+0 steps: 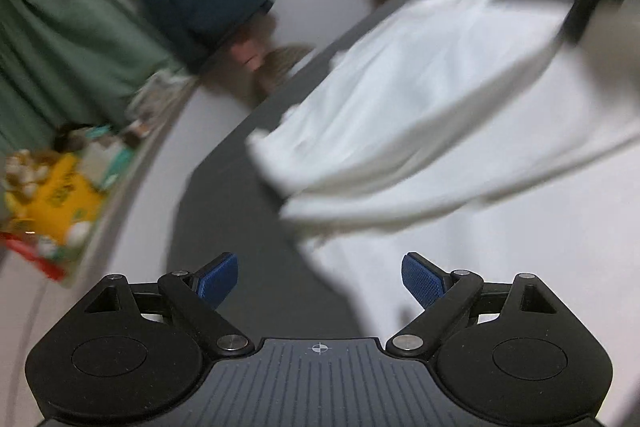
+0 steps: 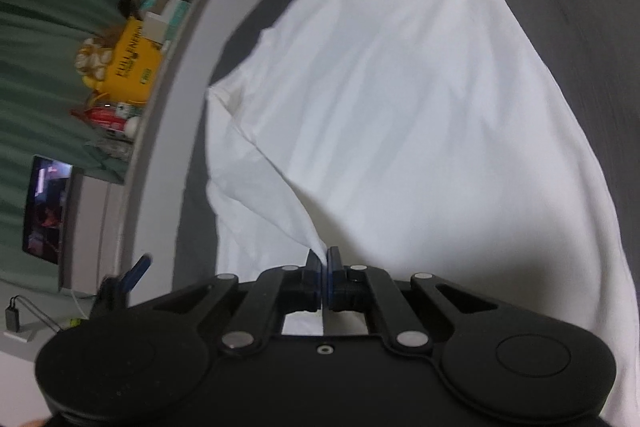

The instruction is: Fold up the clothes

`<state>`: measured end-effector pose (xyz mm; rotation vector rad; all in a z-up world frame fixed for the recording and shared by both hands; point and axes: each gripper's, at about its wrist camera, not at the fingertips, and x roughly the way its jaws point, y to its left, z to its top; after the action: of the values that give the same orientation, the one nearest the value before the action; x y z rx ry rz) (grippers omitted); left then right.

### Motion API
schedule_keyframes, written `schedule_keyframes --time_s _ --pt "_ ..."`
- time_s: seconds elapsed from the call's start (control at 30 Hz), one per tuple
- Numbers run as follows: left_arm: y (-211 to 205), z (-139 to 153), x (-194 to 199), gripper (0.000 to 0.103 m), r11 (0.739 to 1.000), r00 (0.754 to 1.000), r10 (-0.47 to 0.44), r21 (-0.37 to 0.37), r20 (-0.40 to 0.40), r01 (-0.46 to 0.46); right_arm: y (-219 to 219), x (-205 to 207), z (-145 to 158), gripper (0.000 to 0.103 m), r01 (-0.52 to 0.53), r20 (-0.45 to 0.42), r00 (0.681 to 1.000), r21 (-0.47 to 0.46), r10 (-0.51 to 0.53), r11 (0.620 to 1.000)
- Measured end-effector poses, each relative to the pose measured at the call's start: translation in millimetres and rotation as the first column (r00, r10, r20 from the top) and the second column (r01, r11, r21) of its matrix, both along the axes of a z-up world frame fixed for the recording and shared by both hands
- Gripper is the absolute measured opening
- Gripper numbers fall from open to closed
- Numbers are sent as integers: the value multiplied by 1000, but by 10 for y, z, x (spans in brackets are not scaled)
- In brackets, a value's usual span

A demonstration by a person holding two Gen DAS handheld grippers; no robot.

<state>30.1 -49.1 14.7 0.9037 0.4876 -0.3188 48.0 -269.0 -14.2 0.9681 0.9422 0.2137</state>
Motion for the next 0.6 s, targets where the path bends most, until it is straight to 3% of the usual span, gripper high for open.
schedule_keyframes --time_s 0.1,0.3,0.4,0.5,0.6 --pt "-35 -158 283 90 997 997 60 55 42 -62 -38 24 -25 4 12 -10 1000 -18 -12 1000" --pt "-344 -385 587 90 987 994 68 139 84 -79 -138 21 -74 4 57 -22 998 -18 -57 998" --pt "-403 -420 746 90 985 990 95 137 99 -109 -199 13 -84 4 81 -24 996 -14 -81 997" --pt "-456 -424 822 90 993 991 59 98 118 -71 -287 1 -142 4 110 -39 993 9 -109 994" --pt "-527 -553 942 90 987 988 51 144 145 -72 -357 -13 -171 4 139 -48 989 25 -138 990"
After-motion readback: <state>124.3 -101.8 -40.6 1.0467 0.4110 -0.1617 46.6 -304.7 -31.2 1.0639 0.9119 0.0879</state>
